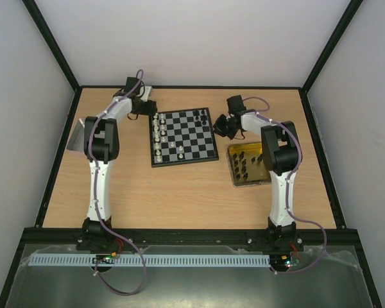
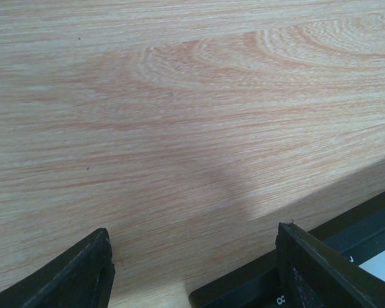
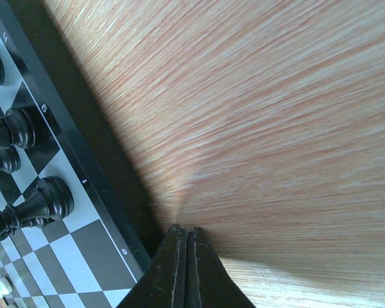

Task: Set up the chess pieces on the board
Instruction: Move the chessboard to the center of the board.

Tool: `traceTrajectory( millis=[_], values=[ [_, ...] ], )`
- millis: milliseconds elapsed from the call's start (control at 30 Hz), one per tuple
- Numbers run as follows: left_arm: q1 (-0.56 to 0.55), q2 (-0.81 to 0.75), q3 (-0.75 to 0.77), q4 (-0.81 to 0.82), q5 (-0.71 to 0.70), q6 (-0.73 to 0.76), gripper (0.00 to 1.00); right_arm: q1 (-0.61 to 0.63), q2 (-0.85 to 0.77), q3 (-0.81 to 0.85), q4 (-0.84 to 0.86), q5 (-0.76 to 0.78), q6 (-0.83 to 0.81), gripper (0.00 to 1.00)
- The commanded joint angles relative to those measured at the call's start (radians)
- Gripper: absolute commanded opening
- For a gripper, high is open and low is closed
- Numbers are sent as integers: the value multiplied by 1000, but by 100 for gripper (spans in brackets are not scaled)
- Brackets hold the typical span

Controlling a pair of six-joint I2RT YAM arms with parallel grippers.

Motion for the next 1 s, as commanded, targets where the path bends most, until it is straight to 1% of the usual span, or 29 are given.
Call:
traceTrajectory(
  millis=[0,400,633,800,967],
  values=[
    [19,32,-78,-152,-4,-17,69,9,-22,-16,-8,16,5,2],
    [64,-13,-125,-135,-9,-17,68,18,-16,8,-28,21,3,2],
    [107,-83,-232,-102,4,-14,67,27,-24,3,-39,22,-6,2],
    [116,-92,-270,-108,24,-2,66,42,-41,-26,-31,27,-4,2],
    [115,-125,-331,-86,40,8,66,53,-83,-93,-2,25,1,2]
  ],
)
